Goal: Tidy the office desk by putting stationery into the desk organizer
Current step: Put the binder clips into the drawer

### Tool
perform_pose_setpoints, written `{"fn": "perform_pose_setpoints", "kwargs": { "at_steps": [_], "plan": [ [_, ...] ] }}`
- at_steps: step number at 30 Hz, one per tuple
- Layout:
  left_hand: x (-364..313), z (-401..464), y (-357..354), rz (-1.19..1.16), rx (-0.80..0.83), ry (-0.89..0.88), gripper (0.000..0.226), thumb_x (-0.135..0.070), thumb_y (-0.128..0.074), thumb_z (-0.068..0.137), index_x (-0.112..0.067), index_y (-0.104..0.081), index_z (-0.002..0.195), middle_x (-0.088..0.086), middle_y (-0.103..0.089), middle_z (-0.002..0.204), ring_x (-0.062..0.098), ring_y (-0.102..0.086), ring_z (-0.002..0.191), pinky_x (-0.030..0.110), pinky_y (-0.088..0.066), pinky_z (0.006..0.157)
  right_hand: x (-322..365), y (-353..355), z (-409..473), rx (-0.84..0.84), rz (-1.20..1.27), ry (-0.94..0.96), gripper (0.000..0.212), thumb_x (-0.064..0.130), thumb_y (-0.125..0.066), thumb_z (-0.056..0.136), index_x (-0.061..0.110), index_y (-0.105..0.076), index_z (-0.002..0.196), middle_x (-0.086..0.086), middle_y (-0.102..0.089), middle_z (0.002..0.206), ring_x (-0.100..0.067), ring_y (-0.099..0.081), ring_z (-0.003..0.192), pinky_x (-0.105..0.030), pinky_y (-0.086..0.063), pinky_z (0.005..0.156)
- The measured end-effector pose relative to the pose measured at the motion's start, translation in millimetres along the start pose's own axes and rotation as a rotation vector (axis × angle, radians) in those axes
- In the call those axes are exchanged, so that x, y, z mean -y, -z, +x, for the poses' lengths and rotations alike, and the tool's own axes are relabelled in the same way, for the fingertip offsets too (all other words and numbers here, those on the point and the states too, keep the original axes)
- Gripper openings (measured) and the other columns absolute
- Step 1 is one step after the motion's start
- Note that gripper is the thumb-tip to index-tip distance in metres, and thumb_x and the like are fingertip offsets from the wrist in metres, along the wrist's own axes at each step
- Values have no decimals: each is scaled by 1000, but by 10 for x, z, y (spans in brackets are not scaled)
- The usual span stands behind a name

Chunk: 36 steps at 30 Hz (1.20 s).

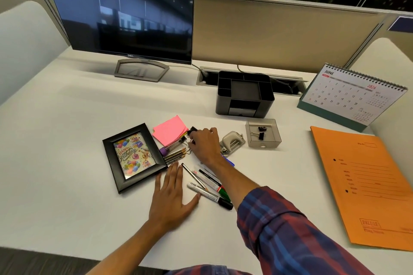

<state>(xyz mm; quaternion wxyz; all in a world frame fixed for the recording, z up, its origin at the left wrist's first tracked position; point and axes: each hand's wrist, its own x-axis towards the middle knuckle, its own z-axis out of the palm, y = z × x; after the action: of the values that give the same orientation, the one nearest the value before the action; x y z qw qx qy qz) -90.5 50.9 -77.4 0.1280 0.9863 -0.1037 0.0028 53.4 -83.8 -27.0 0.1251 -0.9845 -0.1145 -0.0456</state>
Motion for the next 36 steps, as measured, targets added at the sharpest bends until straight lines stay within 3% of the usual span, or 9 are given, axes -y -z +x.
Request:
{"fn": "perform_pose_setpoints", "kwargs": {
  "at_steps": [16, 20, 24, 28, 32, 36],
  "plan": [
    [-7, -7, 17, -1, 9, -6, 92, -75, -20, 89, -14, -5, 156, 1, -2, 163, 14, -2, 150, 39, 7, 119, -117, 106, -26, -120, 373, -173, 21, 38, -62, 91, 23, -76, 95, 5, -75, 92, -12, -61, 91, -38, -30, 98],
    [-7, -4, 29, 5, 16, -9, 93, -77, -16, 88, -15, 0, 156, 0, 3, 163, 14, 3, 150, 40, 8, 119, -243, 282, -80, -241, 543, -269, 20, 37, -65, 89, 21, -76, 93, 7, -74, 91, -8, -61, 88, -32, -27, 95],
    [-8, -3, 15, 14, 10, -13, 92, -75, -19, 89, -13, -5, 156, 1, 0, 163, 15, -2, 150, 40, 6, 120, -562, 391, -131, -438, 680, -441, 12, 33, -69, 86, 23, -75, 87, 12, -70, 79, -7, -63, 78, -42, -44, 93],
    [9, -8, -12, 17, 5, -18, 91, -73, -24, 90, -10, -13, 155, 4, -8, 163, 17, -9, 150, 42, -1, 120, -935, 521, -195, -563, 673, -618, 15, 31, -69, 87, 18, -75, 89, 3, -73, 82, -12, -64, 77, -45, -54, 82],
    [2, -5, -2, 30, -3, -26, 91, -73, -25, 90, -10, -14, 155, 5, -10, 163, 17, -10, 149, 39, 3, 119, -1202, 614, -276, -603, 595, -780, 20, 32, -65, 90, 16, -74, 97, -4, -74, 96, -9, -56, 81, -29, -47, 83],
    [1, -6, 4, 25, -5, -28, 91, -73, -25, 90, -9, -16, 154, 6, -13, 162, 18, -13, 149, 41, 0, 119, -1343, 607, -359, -595, 559, -845, 20, 29, -62, 92, 16, -73, 101, -7, -73, 102, -23, -65, 92, -34, -46, 94]
  ]
}}
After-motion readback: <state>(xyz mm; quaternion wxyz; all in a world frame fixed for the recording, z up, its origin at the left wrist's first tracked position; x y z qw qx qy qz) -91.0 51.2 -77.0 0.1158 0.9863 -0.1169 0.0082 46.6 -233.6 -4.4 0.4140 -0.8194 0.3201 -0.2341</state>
